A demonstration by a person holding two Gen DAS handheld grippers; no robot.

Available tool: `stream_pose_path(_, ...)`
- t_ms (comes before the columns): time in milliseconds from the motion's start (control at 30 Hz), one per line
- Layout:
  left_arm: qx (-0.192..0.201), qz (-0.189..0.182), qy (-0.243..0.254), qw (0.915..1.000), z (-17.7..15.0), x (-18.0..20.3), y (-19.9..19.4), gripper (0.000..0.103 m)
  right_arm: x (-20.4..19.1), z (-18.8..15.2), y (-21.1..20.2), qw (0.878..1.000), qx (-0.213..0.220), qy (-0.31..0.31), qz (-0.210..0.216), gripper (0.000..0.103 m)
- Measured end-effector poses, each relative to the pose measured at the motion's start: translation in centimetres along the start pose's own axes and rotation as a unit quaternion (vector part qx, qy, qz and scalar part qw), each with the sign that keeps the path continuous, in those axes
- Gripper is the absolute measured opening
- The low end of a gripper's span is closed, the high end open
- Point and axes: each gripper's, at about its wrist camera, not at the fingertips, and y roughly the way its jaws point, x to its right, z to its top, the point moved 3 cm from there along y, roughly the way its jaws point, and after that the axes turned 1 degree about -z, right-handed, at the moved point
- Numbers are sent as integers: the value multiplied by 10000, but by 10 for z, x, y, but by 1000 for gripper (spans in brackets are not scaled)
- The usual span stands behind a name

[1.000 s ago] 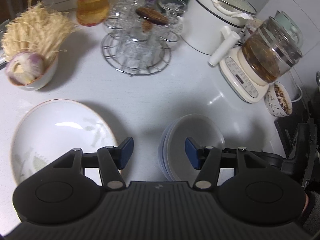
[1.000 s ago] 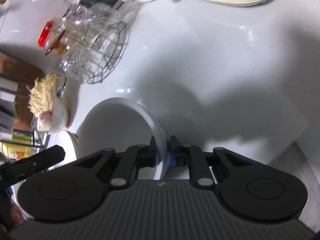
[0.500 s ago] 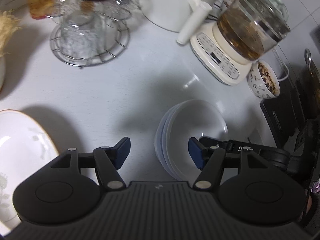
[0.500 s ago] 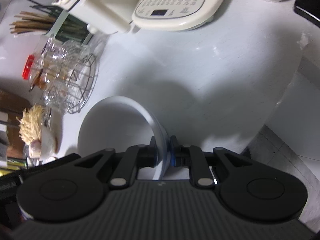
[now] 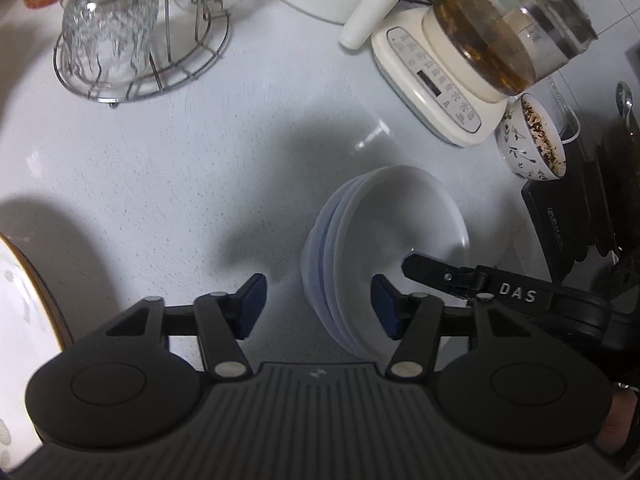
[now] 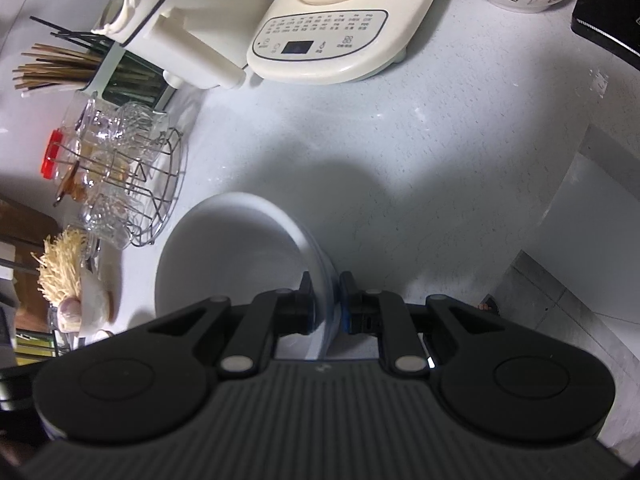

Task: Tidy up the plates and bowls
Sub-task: 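Close both grippers on the rim of the bowl stack, then carry the nested bowls with both grippers and lower them onto the plate stack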

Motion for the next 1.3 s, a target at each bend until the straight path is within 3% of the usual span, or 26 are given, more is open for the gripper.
stream_pose_path(300, -65, -200, -177, 9996, -2, -3, 16, 33, 0, 0, 0, 10000, -24, -88, 26, 16)
stream_pose_path(900, 185, -248, -176, 9994, -4, -5, -3, 31, -13, -8, -7, 9989, -137, -435, 141, 16)
stream_pose_path(1300, 590, -269, -59, 9979, -15, -2, -68, 31, -52, -12, -52, 9951, 169, -906, 359, 16)
